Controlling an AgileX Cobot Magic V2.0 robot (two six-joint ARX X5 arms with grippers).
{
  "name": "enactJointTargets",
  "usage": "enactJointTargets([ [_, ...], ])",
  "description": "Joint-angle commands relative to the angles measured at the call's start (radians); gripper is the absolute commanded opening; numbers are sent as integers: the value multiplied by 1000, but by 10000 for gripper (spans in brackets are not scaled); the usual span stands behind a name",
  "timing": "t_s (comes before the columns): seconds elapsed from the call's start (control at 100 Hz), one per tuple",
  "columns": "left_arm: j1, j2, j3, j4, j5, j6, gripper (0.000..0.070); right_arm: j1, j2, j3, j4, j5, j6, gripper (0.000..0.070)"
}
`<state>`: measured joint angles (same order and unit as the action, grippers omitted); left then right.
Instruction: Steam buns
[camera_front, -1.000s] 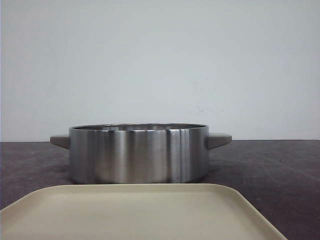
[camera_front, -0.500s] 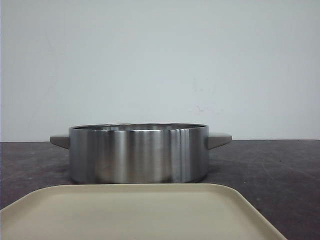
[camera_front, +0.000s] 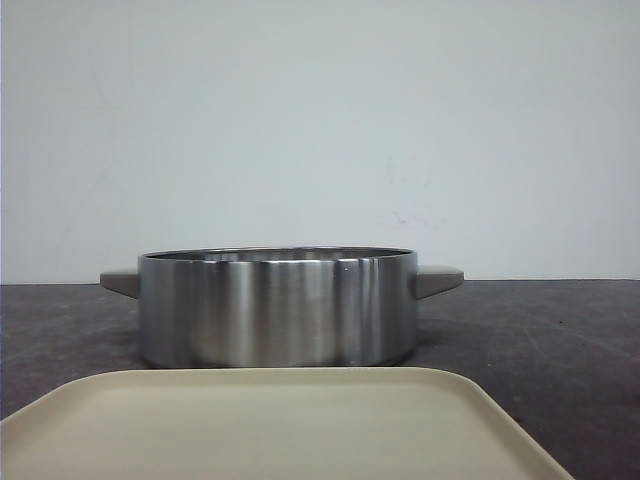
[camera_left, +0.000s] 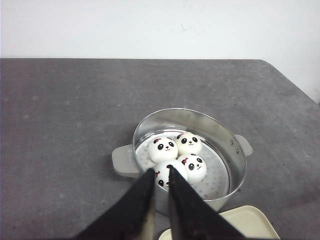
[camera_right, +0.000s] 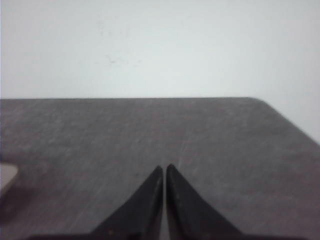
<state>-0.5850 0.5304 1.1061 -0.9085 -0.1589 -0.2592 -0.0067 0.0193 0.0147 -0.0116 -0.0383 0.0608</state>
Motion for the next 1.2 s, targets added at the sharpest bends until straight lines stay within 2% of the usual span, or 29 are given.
enactJointTargets([
  [0.0, -6, 4, 13, 11, -5, -8, 0, 0, -21, -3, -50, -23, 19, 6],
  [0.18, -6, 4, 13, 11, -5, -8, 0, 7, -16, -3, -163, -41, 18, 6],
  [1.19, -5, 3, 13, 11, -5, -8, 0, 10, -16, -3, -146, -40, 7, 6],
])
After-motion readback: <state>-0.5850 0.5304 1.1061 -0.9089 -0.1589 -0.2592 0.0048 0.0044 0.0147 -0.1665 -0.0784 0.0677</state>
